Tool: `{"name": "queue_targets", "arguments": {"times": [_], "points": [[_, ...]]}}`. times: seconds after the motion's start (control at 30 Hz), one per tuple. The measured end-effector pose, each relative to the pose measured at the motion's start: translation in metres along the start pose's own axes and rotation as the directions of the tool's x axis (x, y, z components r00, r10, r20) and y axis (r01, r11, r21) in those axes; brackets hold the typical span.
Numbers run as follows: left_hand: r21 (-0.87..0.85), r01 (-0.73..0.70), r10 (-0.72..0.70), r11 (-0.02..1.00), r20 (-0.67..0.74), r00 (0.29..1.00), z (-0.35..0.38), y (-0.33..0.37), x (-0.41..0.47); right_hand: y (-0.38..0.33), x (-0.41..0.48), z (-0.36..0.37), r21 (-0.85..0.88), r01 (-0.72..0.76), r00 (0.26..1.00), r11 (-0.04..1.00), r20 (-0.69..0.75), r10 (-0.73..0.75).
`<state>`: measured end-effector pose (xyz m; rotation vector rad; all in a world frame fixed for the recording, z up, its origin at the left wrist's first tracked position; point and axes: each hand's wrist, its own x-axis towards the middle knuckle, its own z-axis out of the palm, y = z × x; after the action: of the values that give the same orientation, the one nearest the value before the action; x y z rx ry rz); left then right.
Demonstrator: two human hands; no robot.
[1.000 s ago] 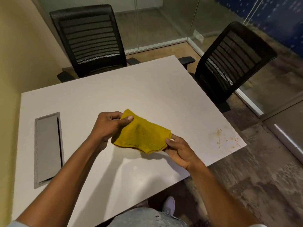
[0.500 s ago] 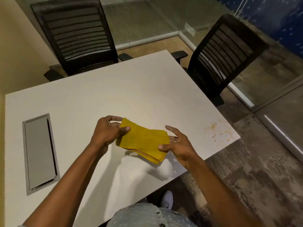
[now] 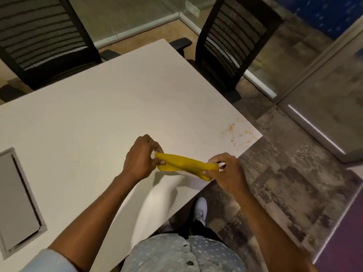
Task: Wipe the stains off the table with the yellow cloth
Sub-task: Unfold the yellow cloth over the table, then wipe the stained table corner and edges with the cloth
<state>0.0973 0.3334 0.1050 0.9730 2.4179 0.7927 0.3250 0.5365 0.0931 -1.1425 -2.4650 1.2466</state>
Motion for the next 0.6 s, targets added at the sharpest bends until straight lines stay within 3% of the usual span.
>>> {"name": "queue_targets", "arguments": {"times": [0.13, 0.3, 0.47, 0.6], "points": [[0.023, -0.093, 0.092, 0.995, 0.017, 0.996, 0.034, 0.029, 0.026, 0.03, 0.003, -0.018, -0.044, 0.151, 0.983, 0.987, -0.1, -0.155], [-0.044, -0.027, 0.028, 0.999, 0.01, 1.0, 0.077, 0.066, 0.065, 0.053, 0.014, -0.046, -0.257, 0.227, 0.948, 0.94, -0.164, -0.273], [-0.157, -0.102, 0.092, 0.982, -0.075, 0.993, 0.115, 0.081, 0.1, 0.075, 0.037, -0.065, -0.381, 0.333, 0.838, 0.863, -0.301, -0.456], [0.047, -0.221, 0.224, 0.974, -0.087, 0.971, 0.148, 0.067, 0.124, 0.121, 0.061, -0.049, -0.509, 0.431, 0.815, 0.745, -0.134, -0.564]]}}
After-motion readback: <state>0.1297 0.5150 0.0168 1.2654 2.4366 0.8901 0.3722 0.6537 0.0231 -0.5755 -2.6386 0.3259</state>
